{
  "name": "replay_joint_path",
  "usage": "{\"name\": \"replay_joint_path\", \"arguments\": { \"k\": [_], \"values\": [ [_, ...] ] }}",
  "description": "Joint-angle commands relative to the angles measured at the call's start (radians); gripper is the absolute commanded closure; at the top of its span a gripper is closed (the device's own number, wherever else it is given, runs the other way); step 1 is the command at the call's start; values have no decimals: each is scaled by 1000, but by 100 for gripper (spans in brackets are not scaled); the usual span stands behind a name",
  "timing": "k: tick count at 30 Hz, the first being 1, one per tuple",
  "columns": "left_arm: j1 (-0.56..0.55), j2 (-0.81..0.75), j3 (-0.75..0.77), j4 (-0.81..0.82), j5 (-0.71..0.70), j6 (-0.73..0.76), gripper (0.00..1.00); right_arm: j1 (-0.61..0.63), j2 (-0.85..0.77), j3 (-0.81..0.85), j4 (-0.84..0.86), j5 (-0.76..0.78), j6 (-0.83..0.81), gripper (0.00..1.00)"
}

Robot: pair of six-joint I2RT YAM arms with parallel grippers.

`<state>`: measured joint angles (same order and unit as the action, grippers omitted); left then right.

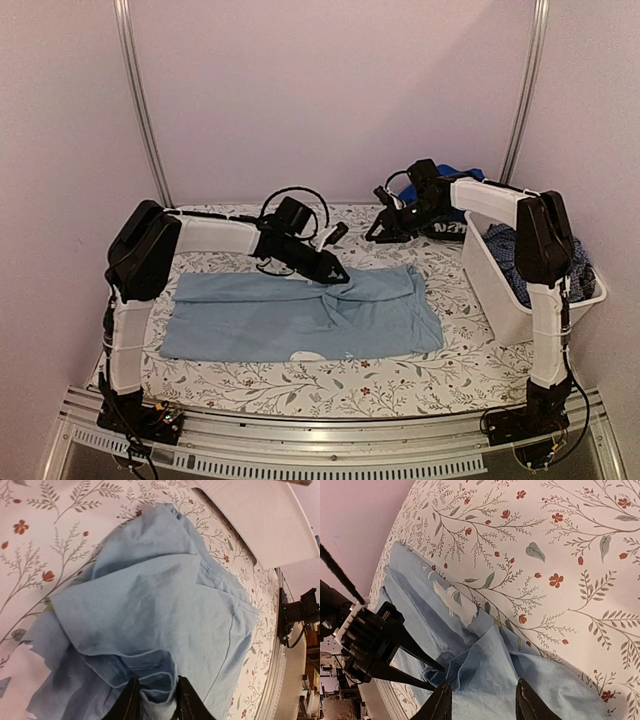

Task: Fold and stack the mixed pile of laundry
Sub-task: Adjust the rectangle-folded T-shirt at the center of the board.

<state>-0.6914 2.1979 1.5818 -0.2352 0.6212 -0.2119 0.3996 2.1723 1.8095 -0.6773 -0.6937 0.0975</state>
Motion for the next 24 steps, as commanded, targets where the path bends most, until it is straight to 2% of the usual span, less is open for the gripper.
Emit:
{"name": "replay_joint_path", "arguments": {
  "k": [1,6,15,24],
  "values": [
    [80,-48,-93,104,5,-141,72,15,142,138,-36,-17,8,56],
    [104,-77,-166,99,13,-159,72,41,227,192,-33,-48,-13,53],
    [107,-85,-219,93,11,-171,72,91,304,266,-45,0,-46,53],
    [114,-84,-202,81,-4,-171,72,97,351,292,-51,4,-51,59]
  ]
}}
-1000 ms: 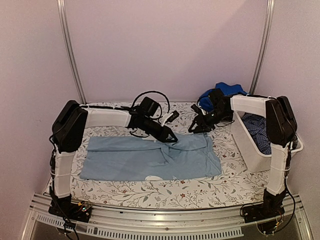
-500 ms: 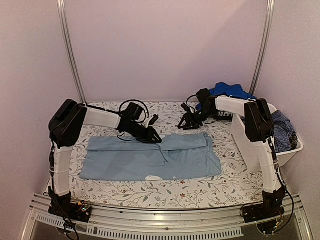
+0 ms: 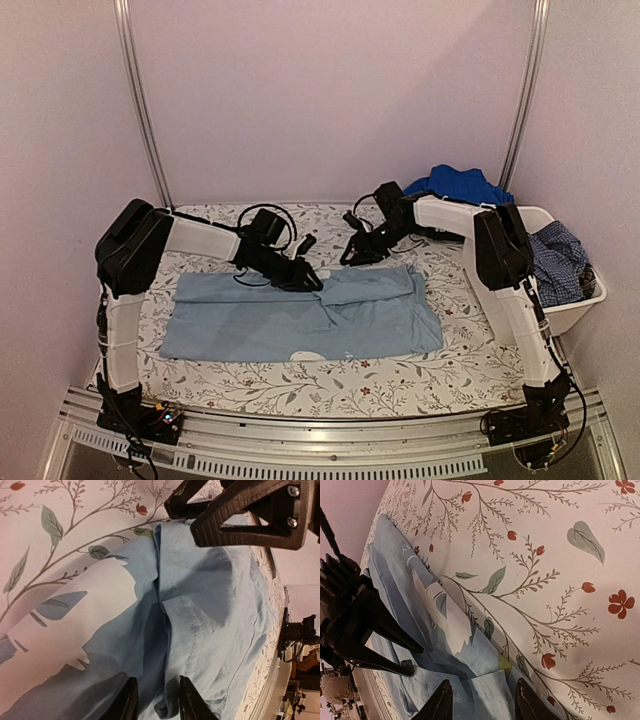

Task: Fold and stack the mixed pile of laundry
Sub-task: Adjust the rectangle-folded T-shirt at the center of the board.

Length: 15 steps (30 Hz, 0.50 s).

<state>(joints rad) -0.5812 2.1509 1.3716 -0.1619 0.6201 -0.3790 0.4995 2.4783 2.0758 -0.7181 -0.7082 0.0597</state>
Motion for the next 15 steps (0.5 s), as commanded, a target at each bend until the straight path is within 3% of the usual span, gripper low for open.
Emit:
{"name": "replay_joint_path", "arguments": {
  "k": [1,8,12,15],
  "values": [
    [3,-36,10,6,-3,-4,72,-4,48,26,-10,24,-14,58],
    [4,-14,38,-1,4,-1,71,-3,55,27,-14,26,-19,58],
    [4,-11,44,-5,0,3,71,-3,48,29,-9,24,-23,74],
    [4,-11,44,-6,-4,5,71,-2,23,25,-9,20,-25,75]
  ]
}}
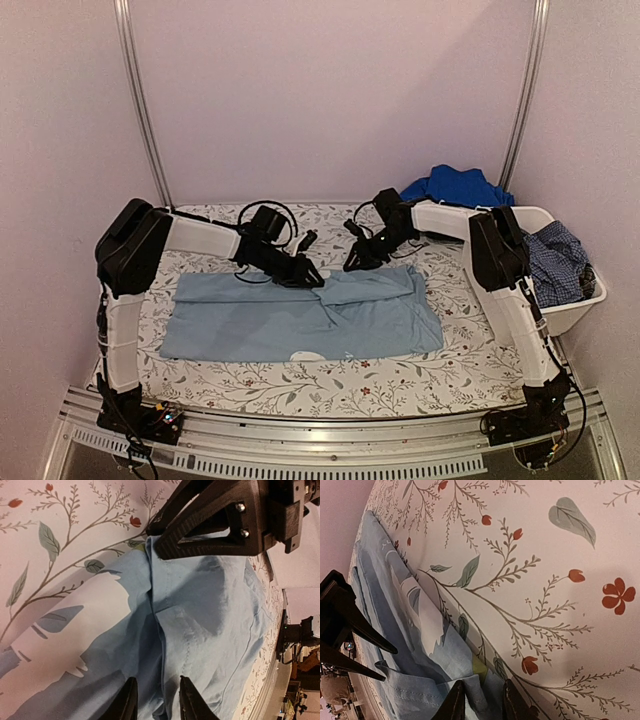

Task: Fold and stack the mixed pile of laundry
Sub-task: Adjust the rectangle-folded T-shirt at the center of the board.

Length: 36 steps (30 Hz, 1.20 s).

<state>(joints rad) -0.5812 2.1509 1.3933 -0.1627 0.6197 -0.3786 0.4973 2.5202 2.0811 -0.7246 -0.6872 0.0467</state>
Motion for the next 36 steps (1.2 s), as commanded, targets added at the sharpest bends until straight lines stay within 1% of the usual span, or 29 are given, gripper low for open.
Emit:
{"name": "replay_joint_path", "arguments": {
  "k": [1,3,4,8,11,17,22,26,30,34,36],
  "values": [
    [6,-10,23,-5,-4,7,71,0,-28,17,-2,-1,-14,75],
    [5,-8,23,-3,-2,6,71,0,-50,8,2,-4,-17,75],
    [5,-8,23,-1,-1,7,71,-1,-56,5,1,-8,-19,77],
    [5,-8,20,6,0,5,71,0,-62,1,2,-23,-25,94],
    [6,-10,19,8,-2,6,71,0,-70,-2,2,-30,-29,100],
    [5,-27,7,11,-22,24,71,-2,-125,-28,2,-32,-30,100],
    [4,-40,0,14,-25,50,72,-10,-218,-128,14,-42,-36,98],
    [-2,-48,-2,13,-15,80,82,-14,-276,-201,20,-64,-36,100],
    [-21,-73,-13,11,-5,118,94,-14,-348,-308,46,-94,-36,100],
    [-53,-116,-47,7,-13,176,96,-14,-439,-449,70,-144,-36,100],
    [-72,-139,-65,2,-33,205,100,-10,-486,-527,77,-164,-36,100]
  ]
}}
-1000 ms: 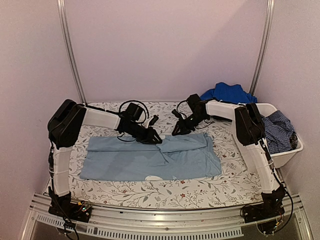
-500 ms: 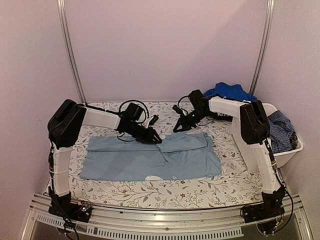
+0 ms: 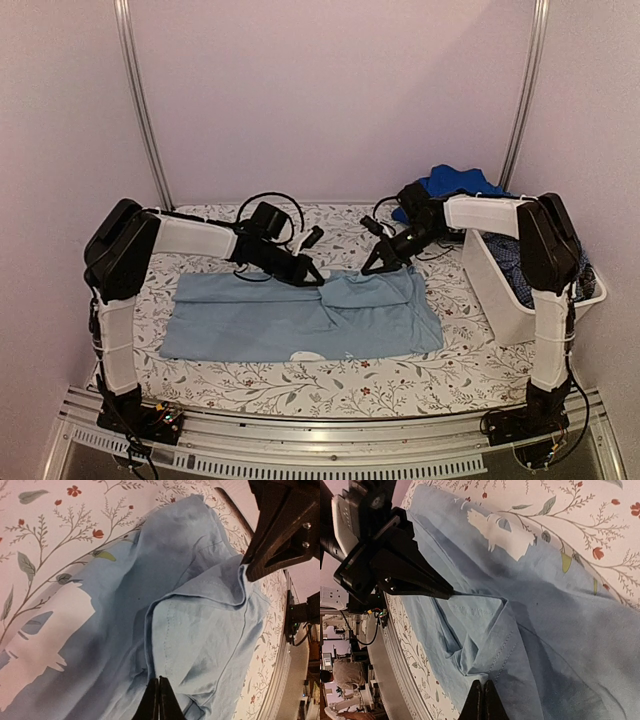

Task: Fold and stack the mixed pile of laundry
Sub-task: Adjust the rectangle-folded T-shirt at the center of the board.

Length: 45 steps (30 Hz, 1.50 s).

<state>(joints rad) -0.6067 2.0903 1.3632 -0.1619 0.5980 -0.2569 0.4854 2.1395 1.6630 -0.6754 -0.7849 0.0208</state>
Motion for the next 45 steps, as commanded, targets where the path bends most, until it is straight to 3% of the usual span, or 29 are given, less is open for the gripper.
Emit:
{"name": "replay_joint_path", "arguments": {
  "k": [1,7,16,18,20,23,27,31,38,45],
  "values": [
    [-55,-87,-41,-5,-21,100,100,2,-124,-155,37,-78,-10,100],
    [-128,-128,-105,-58,-50,202,100,30,-274,-393,108,-128,-1,100],
    [-183,-192,-259,-63,-137,255,100,115,-320,-571,129,-134,4,100],
    [-183,-224,-285,-39,-145,255,100,119,-316,-592,130,-105,8,96],
    [-183,-256,-305,-25,-162,255,88,119,-314,-600,114,-64,13,86],
    [-182,-299,-322,-25,-206,246,73,114,-317,-587,78,-25,11,72],
    [-160,-345,-312,-49,-238,217,61,39,-381,-535,78,-17,56,61],
    [-80,-402,-318,-4,-269,117,45,-90,-412,-421,93,128,145,57],
    [74,-431,-299,17,-280,-4,41,-194,-277,-247,30,301,230,59],
    [141,-460,-324,16,-278,-20,42,-194,-156,-178,-8,307,239,61]
  ]
}}
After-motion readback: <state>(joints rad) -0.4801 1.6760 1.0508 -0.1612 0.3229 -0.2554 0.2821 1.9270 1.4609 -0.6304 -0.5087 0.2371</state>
